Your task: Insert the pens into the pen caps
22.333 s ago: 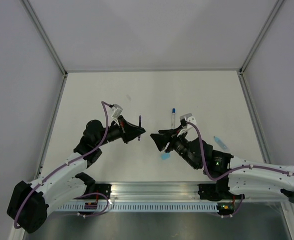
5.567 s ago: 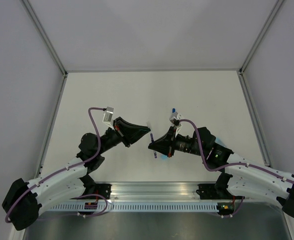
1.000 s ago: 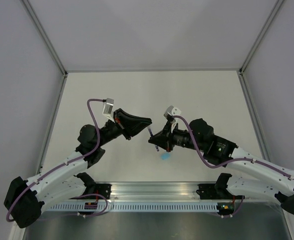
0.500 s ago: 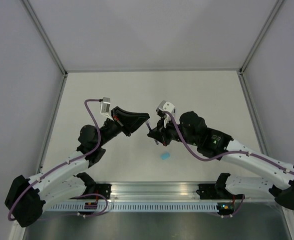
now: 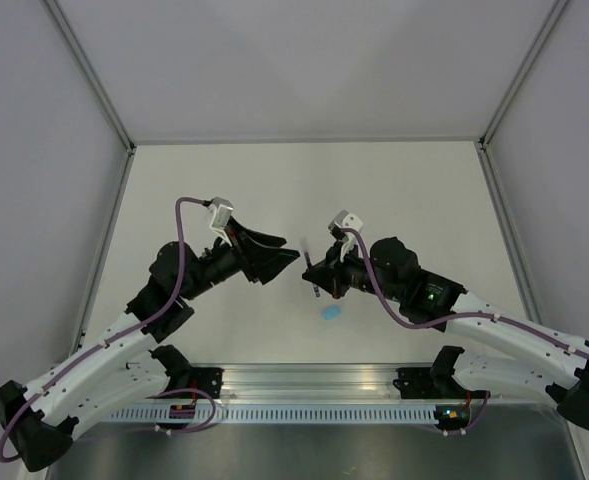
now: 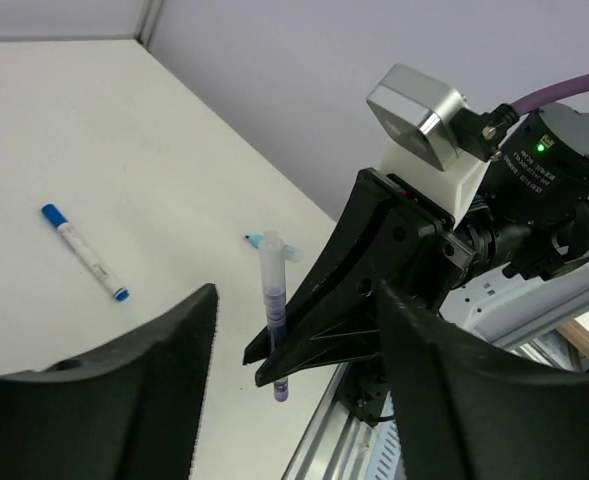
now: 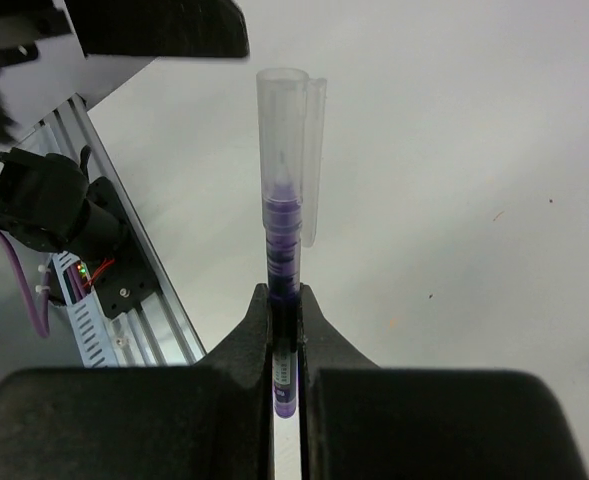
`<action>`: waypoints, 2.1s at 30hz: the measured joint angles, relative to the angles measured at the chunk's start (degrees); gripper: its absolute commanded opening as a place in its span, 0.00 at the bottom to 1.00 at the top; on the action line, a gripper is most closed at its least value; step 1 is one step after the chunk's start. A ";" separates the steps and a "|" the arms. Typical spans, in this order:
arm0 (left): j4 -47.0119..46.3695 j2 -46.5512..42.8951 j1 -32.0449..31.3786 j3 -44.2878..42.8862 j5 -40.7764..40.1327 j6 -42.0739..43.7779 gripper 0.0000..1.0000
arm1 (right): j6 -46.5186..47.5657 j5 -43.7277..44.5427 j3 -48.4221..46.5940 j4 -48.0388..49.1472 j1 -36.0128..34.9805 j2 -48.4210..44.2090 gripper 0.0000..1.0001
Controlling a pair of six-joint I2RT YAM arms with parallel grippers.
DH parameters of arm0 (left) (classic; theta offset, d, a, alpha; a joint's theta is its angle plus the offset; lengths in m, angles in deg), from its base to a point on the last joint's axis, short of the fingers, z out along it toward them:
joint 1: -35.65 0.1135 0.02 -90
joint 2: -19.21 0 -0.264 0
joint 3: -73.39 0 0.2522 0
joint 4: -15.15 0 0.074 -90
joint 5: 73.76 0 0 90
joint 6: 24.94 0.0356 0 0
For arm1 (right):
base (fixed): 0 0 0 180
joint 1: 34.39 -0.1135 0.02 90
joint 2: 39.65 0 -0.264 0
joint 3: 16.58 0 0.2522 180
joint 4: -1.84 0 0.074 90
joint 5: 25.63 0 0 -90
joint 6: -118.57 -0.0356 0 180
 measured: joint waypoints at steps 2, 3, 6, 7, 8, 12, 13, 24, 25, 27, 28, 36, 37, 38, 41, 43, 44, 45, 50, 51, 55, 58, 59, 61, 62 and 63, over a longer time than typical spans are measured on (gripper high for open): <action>2.99 -1.16 -0.02 -1.09 -1.31 0.90 0.92 | -1.09 0.52 1.66 0.11 0.17 -1.01 0.00; 4.24 -1.66 -0.02 -1.62 -1.92 1.29 0.98 | -1.60 0.74 2.27 0.20 0.15 -1.18 0.00; 7.04 -2.75 -0.04 -2.21 -3.91 1.77 1.00 | -2.82 2.21 3.91 0.44 0.15 -1.16 0.00; 7.80 -2.95 -0.04 -2.19 -4.94 1.86 1.00 | -3.21 3.06 4.11 0.35 0.24 -0.90 0.00; 8.31 -3.04 -0.04 -2.12 -5.95 1.92 1.00 | -3.93 4.52 4.02 0.17 0.50 -0.17 0.00; 8.39 -4.70 -0.07 2.25 -13.40 1.95 1.00 | -7.78 11.34 -1.90 -2.89 4.20 10.80 0.00; 8.81 -5.22 -0.07 3.67 -15.74 2.03 1.00 | -8.94 12.70 -3.98 -3.50 5.22 14.23 0.00; 16.94 -16.00 -0.07 6.64 -37.44 4.81 1.00 | -19.61 19.87 -25.40 -15.30 14.53 43.91 0.08; 16.96 -16.74 -0.04 6.84 -37.99 4.87 1.00 | -20.09 20.41 -27.61 -16.48 14.71 46.18 0.09; 17.05 -18.21 -0.07 7.17 -39.36 4.98 1.00 | -20.50 21.31 -31.19 -18.25 14.80 50.18 0.09; 17.11 -18.62 -0.07 7.19 -39.87 5.01 1.00 | -20.63 22.03 -32.61 -19.28 14.80 51.80 0.09; 17.42 -18.88 -0.07 7.19 -41.66 5.18 1.00 | -21.73 26.53 -35.98 -25.46 16.06 59.56 0.15; 17.46 -18.80 -0.07 7.19 -41.79 5.18 1.00 | -21.92 27.58 -36.26 -25.88 16.37 59.56 0.18; 17.46 -18.69 -0.07 7.19 -41.88 5.20 1.00 | -22.01 28.22 -36.28 -26.29 16.68 59.56 0.20; 17.51 -18.21 -0.07 7.19 -42.01 5.20 1.00 | -22.43 29.62 -35.85 -27.21 17.84 59.49 0.29; 17.68 -17.86 -0.07 7.19 -42.07 5.22 1.00 | -22.49 29.94 -35.67 -27.06 18.45 59.41 0.35; 17.81 -17.75 -0.07 7.19 -42.14 5.22 1.00 | -22.38 29.99 -35.65 -27.08 18.64 59.36 0.37; 17.92 -17.68 -0.07 7.19 -42.14 5.22 1.00 | -22.21 30.01 -35.60 -27.04 18.86 59.34 0.40; 18.16 -17.22 -0.07 7.19 -42.14 5.25 1.00 | -20.68 29.59 -34.95 -27.52 19.04 58.36 0.43; 18.14 -17.03 -0.07 7.19 -42.12 5.25 1.00 | -20.31 29.40 -34.77 -28.00 19.04 57.86 0.43; 18.14 -16.11 -0.07 7.21 -42.10 5.42 1.00 | -18.18 28.68 -34.82 -29.81 19.10 53.94 0.47; 18.01 -15.56 -0.07 7.63 -42.07 5.62 1.00 | -15.76 27.32 -36.02 -32.15 20.46 49.35 0.50; 17.97 -15.32 -0.07 7.78 -42.07 5.64 1.00 | -15.43 26.99 -36.72 -32.92 21.51 47.84 0.51; 17.92 -14.73 -0.07 7.93 -42.07 5.68 1.00 | -15.30 25.68 -37.42 -34.05 25.18 44.76 0.51; 17.92 -14.40 -0.07 7.96 -42.07 5.75 1.00 | -15.43 25.31 -37.42 -34.69 27.43 43.54 0.51; 17.90 -14.14 -0.07 7.96 -42.07 5.79 1.00 | -15.63 24.61 -37.18 -35.28 30.62 42.16 0.51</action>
